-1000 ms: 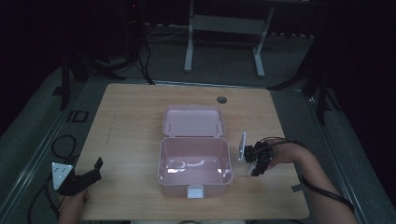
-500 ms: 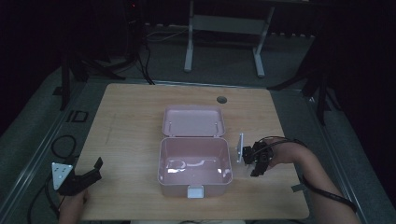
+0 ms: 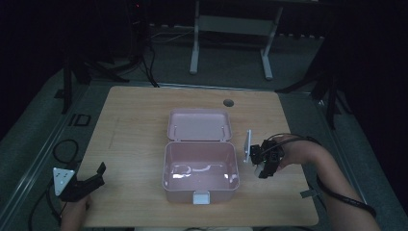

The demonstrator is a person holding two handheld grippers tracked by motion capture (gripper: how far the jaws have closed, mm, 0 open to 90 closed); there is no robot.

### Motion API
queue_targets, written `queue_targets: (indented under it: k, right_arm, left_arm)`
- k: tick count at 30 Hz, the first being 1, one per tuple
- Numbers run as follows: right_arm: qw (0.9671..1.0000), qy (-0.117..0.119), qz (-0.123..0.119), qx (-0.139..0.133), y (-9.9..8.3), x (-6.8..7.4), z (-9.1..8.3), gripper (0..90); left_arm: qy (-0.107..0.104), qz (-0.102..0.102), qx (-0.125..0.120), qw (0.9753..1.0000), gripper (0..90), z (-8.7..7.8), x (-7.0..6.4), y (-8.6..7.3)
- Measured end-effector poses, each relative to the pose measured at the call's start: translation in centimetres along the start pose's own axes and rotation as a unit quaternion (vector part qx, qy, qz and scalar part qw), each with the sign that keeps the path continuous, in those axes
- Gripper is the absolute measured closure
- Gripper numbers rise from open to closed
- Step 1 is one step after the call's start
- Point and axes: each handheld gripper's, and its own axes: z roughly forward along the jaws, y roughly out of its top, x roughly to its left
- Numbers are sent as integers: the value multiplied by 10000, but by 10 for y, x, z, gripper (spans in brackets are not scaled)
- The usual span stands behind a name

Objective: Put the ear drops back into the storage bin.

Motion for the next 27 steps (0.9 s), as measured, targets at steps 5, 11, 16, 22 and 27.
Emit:
queue_targets:
  k: [5, 11, 16, 22, 27]
  right_arm:
    - [10000, -16, -34, -14, 2, 3, -15, 597]
    - [10000, -77, -28, -13, 7, 5, -32, 596]
    - [9999, -125, -21, -2, 13, 5, -44, 596]
    - [9999, -128, -78, -22, 24, 5, -55, 596]
    - [9998, -126, -169, -25, 36, 7, -61, 596]
  left_arm:
    - [5, 2, 2, 10000, 5, 0, 0, 0]
    - [3, -1, -1, 10000, 5, 0, 0, 0]
    - [-1, -6, -3, 10000, 5, 0, 0, 0]
    - [-8, -4, -2, 10000, 5, 0, 0, 0]
    - [-10, -3, -3, 10000, 5, 0, 0, 0]
